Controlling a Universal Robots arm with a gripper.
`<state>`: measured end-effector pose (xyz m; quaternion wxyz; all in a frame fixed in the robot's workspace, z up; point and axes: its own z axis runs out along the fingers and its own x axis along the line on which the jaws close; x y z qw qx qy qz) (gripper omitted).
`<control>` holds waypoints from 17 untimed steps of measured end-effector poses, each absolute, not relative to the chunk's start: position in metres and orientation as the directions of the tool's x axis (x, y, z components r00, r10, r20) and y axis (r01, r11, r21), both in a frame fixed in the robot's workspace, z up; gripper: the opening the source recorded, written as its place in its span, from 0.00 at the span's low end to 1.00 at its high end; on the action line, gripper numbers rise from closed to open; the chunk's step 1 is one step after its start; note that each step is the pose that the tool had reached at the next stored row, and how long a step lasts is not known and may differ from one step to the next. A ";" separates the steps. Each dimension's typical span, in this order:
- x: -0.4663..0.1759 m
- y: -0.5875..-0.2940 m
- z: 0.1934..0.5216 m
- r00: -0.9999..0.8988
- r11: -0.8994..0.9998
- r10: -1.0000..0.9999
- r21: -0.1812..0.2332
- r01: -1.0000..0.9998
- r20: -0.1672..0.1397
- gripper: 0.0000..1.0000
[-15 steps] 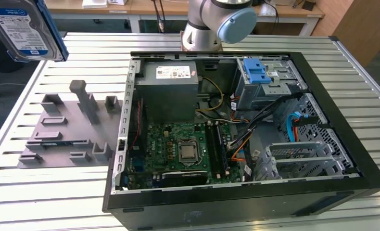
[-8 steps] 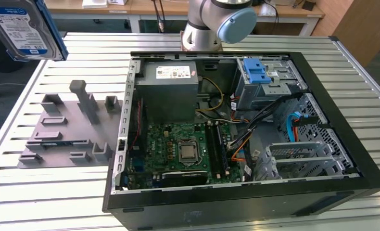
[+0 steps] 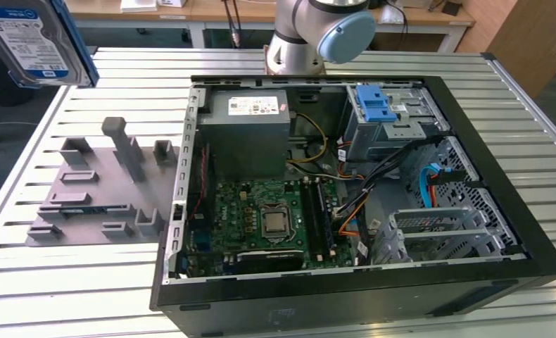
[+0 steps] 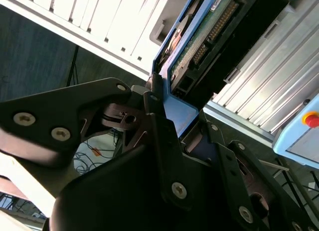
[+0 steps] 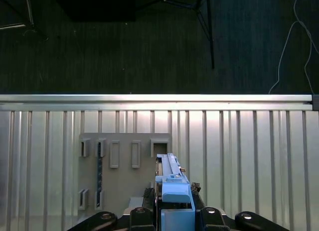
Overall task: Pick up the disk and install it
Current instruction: 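Pick up the disk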
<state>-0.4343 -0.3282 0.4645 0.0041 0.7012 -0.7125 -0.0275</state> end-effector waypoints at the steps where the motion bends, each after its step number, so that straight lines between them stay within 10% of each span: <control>1: -0.434 -0.328 0.465 -0.017 0.015 -0.999 0.045 -0.999 -0.033 0.37; 17: -0.434 -0.327 0.474 -0.017 0.015 -0.999 0.045 -0.999 -0.031 0.37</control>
